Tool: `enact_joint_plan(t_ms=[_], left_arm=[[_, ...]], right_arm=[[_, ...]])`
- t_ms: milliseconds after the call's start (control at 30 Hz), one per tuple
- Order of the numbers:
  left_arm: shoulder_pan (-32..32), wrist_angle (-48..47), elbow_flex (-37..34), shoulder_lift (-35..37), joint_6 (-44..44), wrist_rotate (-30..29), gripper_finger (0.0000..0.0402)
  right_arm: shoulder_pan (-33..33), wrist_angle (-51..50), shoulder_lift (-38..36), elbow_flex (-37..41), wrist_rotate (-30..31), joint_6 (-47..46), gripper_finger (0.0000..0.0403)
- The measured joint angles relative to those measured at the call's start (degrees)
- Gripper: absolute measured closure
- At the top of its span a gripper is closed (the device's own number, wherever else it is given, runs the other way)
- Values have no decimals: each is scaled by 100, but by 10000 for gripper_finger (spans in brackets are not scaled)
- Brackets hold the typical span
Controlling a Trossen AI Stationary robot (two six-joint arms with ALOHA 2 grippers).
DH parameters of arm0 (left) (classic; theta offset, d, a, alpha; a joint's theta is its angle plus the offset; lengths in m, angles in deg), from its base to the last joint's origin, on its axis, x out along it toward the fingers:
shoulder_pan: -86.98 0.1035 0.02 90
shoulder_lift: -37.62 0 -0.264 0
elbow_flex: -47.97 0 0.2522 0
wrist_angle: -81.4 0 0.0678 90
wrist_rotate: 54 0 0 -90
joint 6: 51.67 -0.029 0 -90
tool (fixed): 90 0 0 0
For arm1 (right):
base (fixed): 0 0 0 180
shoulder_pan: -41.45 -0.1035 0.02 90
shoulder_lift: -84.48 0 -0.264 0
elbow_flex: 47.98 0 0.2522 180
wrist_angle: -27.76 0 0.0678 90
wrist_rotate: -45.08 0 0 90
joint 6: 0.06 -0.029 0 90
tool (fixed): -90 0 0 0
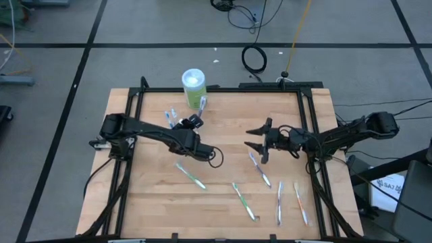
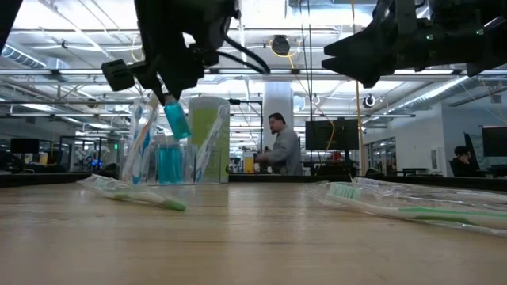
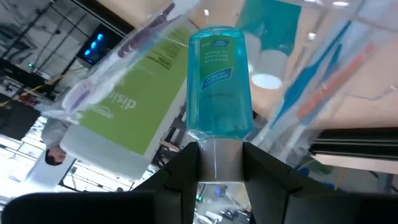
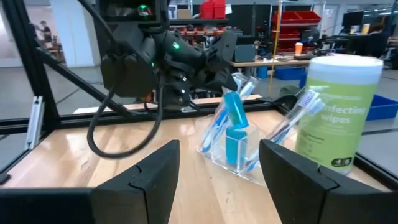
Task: Pick & Place toothbrushing station
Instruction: Put the mouthwash into the transparent organizer
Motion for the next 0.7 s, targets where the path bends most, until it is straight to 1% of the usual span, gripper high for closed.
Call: enact_joint_plan(t_ms=[200,300,333,467,600,700], left_arm=[[-160,-19,2,388,-71,74,289],[-90,-8,2,603,17,693,289],[-76,-18,2,626,-22,773,289],[-60,82,2,668,-211,417,289],[3,466,-119,670,-421,564,289],[10,598,-355,670,-473,569,289]], right_arm=[[-40,-8,0,0,7,141,190],[-37,-28,0,0,9,150,190],[-37,-29,0,0,9,151,190],[-37,-27,0,0,11,153,190],[-37,-27,0,0,13,153,190],[-37,-27,0,0,13,156,190]])
